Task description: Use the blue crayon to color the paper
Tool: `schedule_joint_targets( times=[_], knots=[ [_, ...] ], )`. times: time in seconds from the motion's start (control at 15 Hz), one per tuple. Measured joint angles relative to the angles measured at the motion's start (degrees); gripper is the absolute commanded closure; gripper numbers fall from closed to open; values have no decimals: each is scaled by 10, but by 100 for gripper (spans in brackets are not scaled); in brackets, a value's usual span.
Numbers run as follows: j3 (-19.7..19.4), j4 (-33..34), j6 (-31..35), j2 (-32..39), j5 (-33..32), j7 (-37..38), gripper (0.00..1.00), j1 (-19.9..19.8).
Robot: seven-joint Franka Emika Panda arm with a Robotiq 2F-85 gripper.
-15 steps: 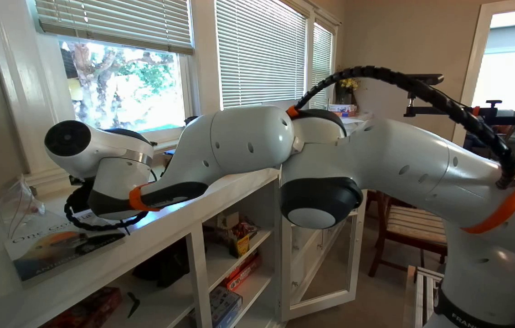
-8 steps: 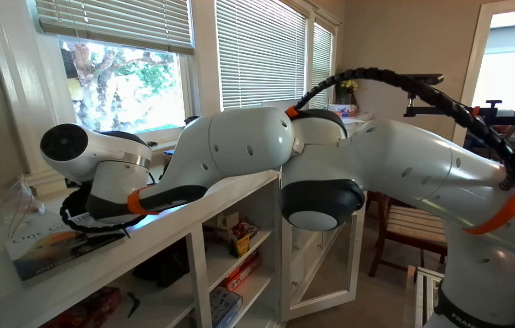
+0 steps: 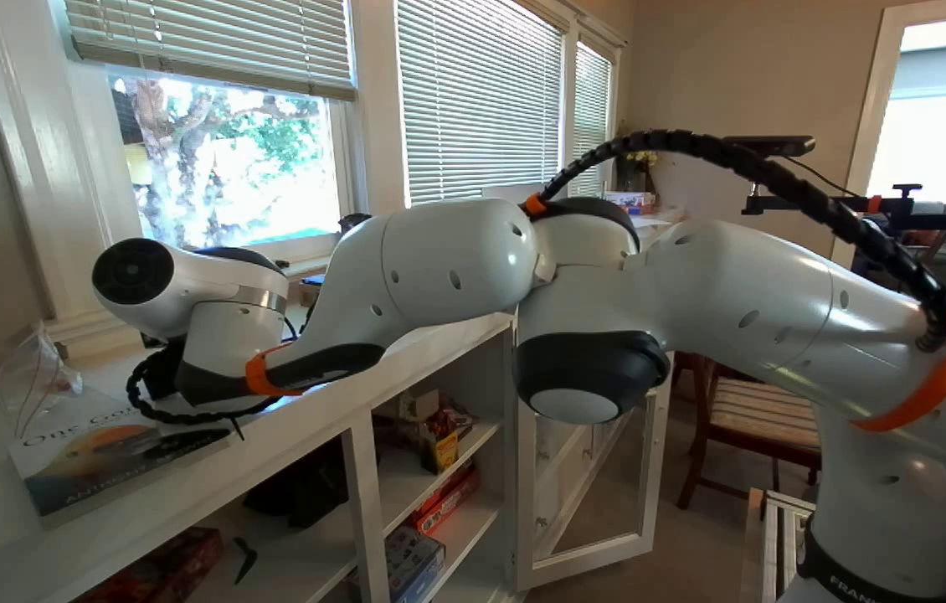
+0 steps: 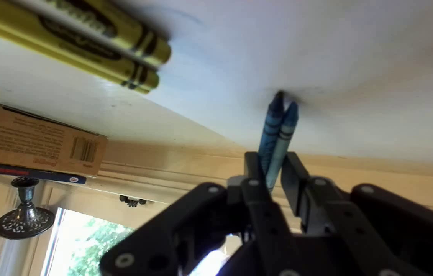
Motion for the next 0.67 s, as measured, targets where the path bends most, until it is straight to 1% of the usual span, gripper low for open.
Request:
schedule_joint_targets(
  times=[0.4,0.67],
  knots=[
    [-22,-15,0,0,0,6,95,0],
    [-23,-18,0,0,0,7,95,0]
  ],
)
